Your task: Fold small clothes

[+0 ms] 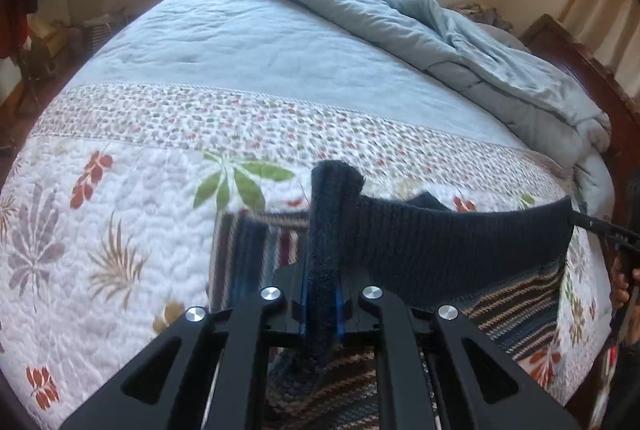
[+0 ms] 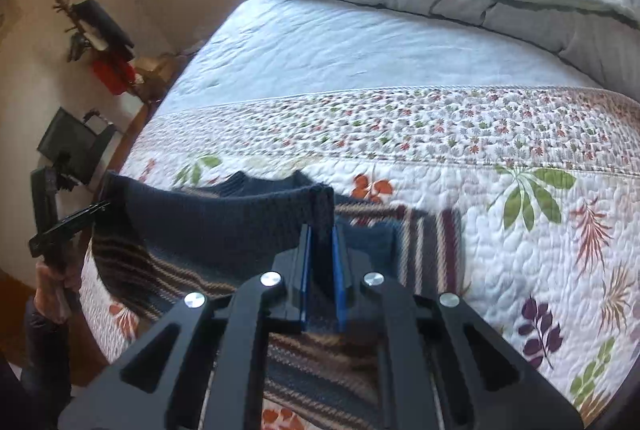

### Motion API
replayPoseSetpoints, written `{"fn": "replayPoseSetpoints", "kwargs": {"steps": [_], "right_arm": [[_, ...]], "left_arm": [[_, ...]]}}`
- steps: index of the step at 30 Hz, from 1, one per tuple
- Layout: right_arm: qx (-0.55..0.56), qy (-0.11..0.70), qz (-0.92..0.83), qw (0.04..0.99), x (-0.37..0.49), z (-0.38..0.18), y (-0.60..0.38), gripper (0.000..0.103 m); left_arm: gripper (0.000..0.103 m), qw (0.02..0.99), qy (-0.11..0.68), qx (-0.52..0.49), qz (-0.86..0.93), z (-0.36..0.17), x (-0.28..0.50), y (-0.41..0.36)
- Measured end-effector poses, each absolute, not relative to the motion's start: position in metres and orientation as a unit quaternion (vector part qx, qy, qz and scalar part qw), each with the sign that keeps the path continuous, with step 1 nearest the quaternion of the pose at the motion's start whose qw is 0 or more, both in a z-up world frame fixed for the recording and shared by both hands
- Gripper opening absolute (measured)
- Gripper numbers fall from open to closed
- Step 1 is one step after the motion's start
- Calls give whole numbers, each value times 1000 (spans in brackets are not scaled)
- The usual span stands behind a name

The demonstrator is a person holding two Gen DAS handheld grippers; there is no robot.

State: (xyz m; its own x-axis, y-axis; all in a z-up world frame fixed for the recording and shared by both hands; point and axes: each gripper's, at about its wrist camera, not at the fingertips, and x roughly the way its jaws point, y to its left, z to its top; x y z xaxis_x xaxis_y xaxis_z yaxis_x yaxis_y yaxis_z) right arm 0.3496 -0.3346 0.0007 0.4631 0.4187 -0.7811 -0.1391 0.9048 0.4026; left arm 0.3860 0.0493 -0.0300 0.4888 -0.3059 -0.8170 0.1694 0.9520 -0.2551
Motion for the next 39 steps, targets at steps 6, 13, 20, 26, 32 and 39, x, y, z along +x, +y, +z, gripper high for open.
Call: {"fn": "replayPoseSetpoints", "kwargs": {"steps": [6, 13, 20, 26, 32, 39], "right_arm": [[146, 515, 141, 833, 393, -31, -332, 9], [158, 536, 114, 821, 407, -64, -335, 9], [141, 551, 95, 817, 414, -82, -335, 10], [97, 563, 67, 818, 414, -96, -327, 42], [95, 555, 107, 820, 347, -79, -338, 48], [105, 576, 133, 800, 228, -89, -360, 55]], "left_arm": [[10, 852, 504, -76, -119, -55, 419, 53], [10, 843, 522, -73, -106, -90, 438, 40], [11, 834, 544, -43, -88, -112, 452, 24], [56, 826, 560, -19, -59, -125, 454, 28], [70, 823, 559, -50, -84, -104, 397, 63], [73, 824, 557, -62, -83, -111, 300, 116]]}}
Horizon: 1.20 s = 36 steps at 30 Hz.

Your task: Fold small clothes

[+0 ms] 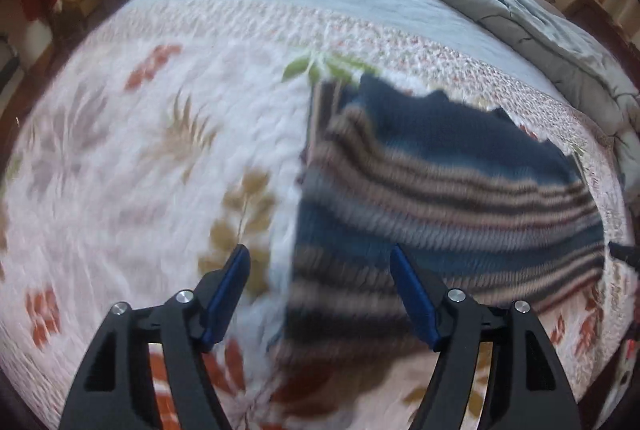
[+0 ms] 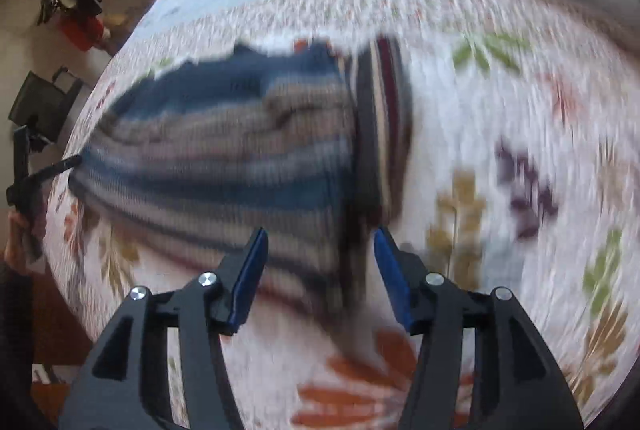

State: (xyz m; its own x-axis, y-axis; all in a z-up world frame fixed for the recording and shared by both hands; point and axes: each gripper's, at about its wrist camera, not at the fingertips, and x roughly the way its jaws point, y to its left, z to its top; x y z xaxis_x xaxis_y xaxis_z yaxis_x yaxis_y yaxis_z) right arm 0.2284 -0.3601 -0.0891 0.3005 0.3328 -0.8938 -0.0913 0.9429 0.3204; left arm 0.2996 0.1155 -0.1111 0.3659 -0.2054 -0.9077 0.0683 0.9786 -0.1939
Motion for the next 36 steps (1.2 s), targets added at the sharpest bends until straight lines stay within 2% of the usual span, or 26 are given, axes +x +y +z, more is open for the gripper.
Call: {"fn": "replayPoseSetpoints", "kwargs": {"steps": [5, 7, 9, 11, 12, 13, 14, 15, 17, 22, 26, 28, 29, 30, 31, 32, 33, 36], "right_arm": [[156, 583, 175, 778, 199, -111, -362, 54], [146, 584, 175, 779, 198, -114, -354, 54], [135, 583, 177, 781, 202, -117, -346, 47], [138, 589, 178, 776, 206, -121, -342, 28], [139, 593, 178, 773, 209, -123, -342, 23], [139, 596, 180, 770, 209, -125, -341, 12], [142, 597, 185, 767, 208, -124, -342, 12], [144, 595, 190, 768, 207, -122, -341, 11], [146, 585, 201, 772, 200, -111, -345, 10], [145, 587, 197, 772, 187, -100, -365, 9], [124, 625, 172, 751, 188, -134, -358, 11], [123, 617, 175, 757, 189, -131, -355, 17], [127, 611, 174, 762, 189, -126, -355, 28], [132, 604, 176, 766, 188, -119, -356, 39], [132, 598, 176, 771, 187, -113, -357, 65], [129, 588, 171, 780, 187, -105, -358, 74], [126, 582, 166, 786, 187, -99, -360, 73], [165, 579, 167, 781, 196, -93, -373, 80]], "left_arm": [[71, 819, 554, -94, -115, -122, 283, 114], [71, 820, 553, -77, -126, -123, 278, 100], [71, 823, 553, -41, -121, -125, 276, 89], [70, 820, 559, -36, -121, -130, 278, 86], [61, 818, 561, -40, -121, -131, 279, 88], [54, 817, 562, -41, -119, -133, 279, 90], [37, 818, 562, -38, -115, -133, 280, 93], [27, 818, 562, -39, -116, -133, 280, 96], [15, 817, 560, -58, -125, -131, 280, 104], [13, 818, 559, -61, -121, -130, 280, 112], [17, 813, 570, -40, -111, -144, 285, 106], [30, 812, 571, -43, -112, -136, 283, 104], [54, 810, 574, -39, -111, -131, 282, 103], [67, 813, 571, -35, -109, -126, 280, 102], [71, 819, 563, -26, -108, -118, 277, 100], [79, 821, 560, -20, -110, -112, 276, 99], [85, 822, 558, -18, -110, -108, 275, 100], [89, 811, 569, -69, -115, -107, 284, 111]]}}
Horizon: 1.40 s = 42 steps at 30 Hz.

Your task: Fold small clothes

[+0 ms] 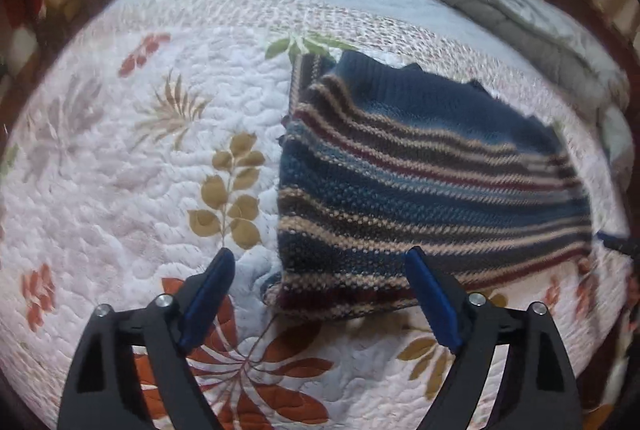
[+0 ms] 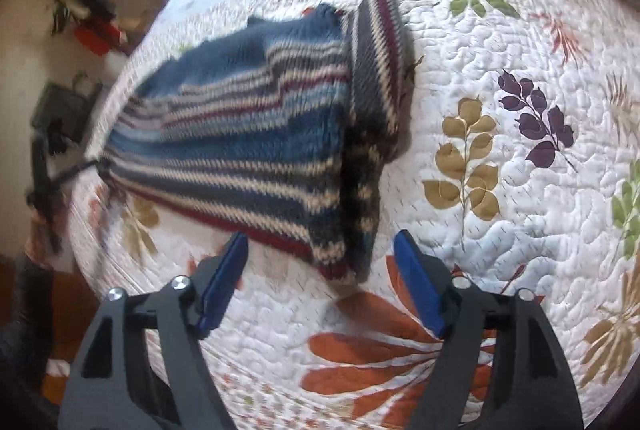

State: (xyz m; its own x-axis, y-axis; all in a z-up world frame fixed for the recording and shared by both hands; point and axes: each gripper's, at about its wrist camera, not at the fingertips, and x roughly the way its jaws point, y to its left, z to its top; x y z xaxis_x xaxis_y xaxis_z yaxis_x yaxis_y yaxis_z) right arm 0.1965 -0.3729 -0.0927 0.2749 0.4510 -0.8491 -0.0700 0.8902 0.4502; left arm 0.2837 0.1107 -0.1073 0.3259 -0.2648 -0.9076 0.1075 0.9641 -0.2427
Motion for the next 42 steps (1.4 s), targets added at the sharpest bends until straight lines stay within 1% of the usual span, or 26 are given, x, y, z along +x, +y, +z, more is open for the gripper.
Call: {"fn": "replayPoseSetpoints", "kwargs": {"steps": [1, 4, 6, 10, 13, 15, 16, 17, 18, 19, 20, 21, 23, 24, 28, 31, 35, 39, 42], "right_arm": [[185, 581, 167, 774, 201, -96, -378, 82], [234, 602, 169, 745, 213, -116, -389, 82], [244, 614, 168, 732, 217, -129, -389, 82], [249, 621, 181, 721, 222, -144, -376, 82], [242, 619, 192, 721, 229, -143, -364, 73], [238, 620, 194, 722, 232, -144, -358, 64], [233, 620, 193, 724, 234, -144, -355, 47], [235, 621, 192, 722, 234, -145, -354, 32], [251, 621, 196, 716, 234, -146, -354, 28], [260, 619, 202, 713, 233, -146, -355, 26], [255, 614, 203, 719, 230, -143, -355, 24], [244, 608, 203, 728, 227, -138, -354, 24], [242, 601, 201, 735, 221, -130, -357, 22], [243, 600, 199, 736, 218, -126, -359, 22], [226, 594, 193, 747, 202, -105, -369, 20], [193, 604, 180, 752, 185, -92, -379, 20], [180, 611, 171, 752, 150, -82, -401, 20], [182, 619, 154, 748, 102, -81, -430, 21], [195, 629, 140, 740, 69, -92, -447, 21]], "left_arm": [[89, 801, 580, -87, -119, -113, 287, 117], [89, 778, 605, -131, -108, -136, 299, 129], [89, 762, 618, -159, -111, -152, 303, 132], [89, 763, 621, -143, -112, -159, 301, 122], [88, 755, 617, -164, -150, -153, 301, 109], [88, 760, 617, -145, -142, -152, 303, 100], [88, 758, 621, -141, -141, -154, 304, 97], [83, 756, 625, -141, -136, -158, 304, 95], [71, 754, 630, -139, -127, -161, 304, 94], [63, 755, 633, -133, -111, -163, 303, 94], [44, 755, 634, -134, -103, -163, 302, 94], [36, 753, 632, -150, -102, -161, 300, 97], [29, 755, 628, -157, -101, -155, 294, 104], [28, 758, 627, -152, -99, -151, 291, 103], [27, 763, 628, -119, -98, -136, 275, 86], [27, 751, 640, -112, -115, -133, 257, 61], [27, 740, 646, -114, -150, -129, 219, 38], [27, 728, 654, -102, -182, -133, 176, 7], [27, 727, 653, -99, -188, -138, 160, -9]]}}
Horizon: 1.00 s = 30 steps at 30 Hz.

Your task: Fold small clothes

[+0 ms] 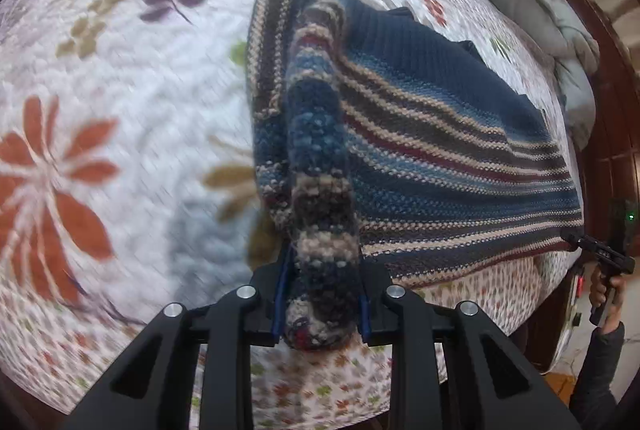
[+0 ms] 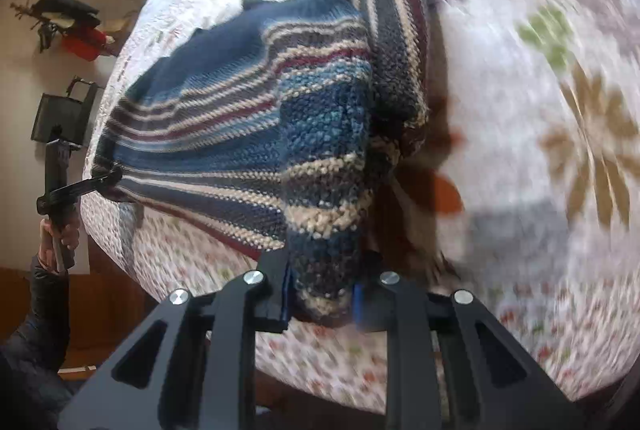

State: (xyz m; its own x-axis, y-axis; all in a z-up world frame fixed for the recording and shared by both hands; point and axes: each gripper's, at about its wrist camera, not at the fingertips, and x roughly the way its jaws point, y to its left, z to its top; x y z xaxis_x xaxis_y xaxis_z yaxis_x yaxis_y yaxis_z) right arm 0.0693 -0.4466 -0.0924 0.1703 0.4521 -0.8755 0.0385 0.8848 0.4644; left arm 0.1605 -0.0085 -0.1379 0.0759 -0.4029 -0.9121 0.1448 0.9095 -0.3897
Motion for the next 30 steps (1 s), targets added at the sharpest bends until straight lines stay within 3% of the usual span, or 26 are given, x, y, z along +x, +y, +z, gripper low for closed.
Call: {"fn": "replayPoseSetpoints", "kwargs": {"steps": [10, 12, 13, 14, 16, 19, 22, 25, 30], "right_arm": [[241, 630, 103, 731, 58, -151, -453, 23], [241, 626, 103, 735, 55, -146, -455, 29], [241, 623, 98, 737, 52, -143, -458, 36], [243, 620, 94, 740, 48, -139, -460, 42], [236, 613, 82, 749, 40, -131, -466, 42], [228, 603, 71, 762, 32, -114, -476, 56], [217, 590, 66, 775, 35, -94, -488, 62], [213, 573, 62, 789, 54, -77, -492, 73], [148, 539, 54, 827, 111, -52, -466, 72]], "left_arm": [[36, 748, 631, -111, -172, -166, 139, -1], [42, 750, 631, -108, -168, -161, 132, 8], [42, 752, 630, -107, -161, -156, 128, 13], [42, 755, 628, -113, -153, -150, 125, 21], [42, 760, 627, -113, -129, -137, 126, 34], [42, 797, 594, -72, -81, -105, 119, 40], [56, 831, 549, -62, -65, -67, 118, 41], [57, 835, 536, -67, -107, -47, 131, 22], [57, 831, 538, -24, -142, -67, 174, -50]]}}
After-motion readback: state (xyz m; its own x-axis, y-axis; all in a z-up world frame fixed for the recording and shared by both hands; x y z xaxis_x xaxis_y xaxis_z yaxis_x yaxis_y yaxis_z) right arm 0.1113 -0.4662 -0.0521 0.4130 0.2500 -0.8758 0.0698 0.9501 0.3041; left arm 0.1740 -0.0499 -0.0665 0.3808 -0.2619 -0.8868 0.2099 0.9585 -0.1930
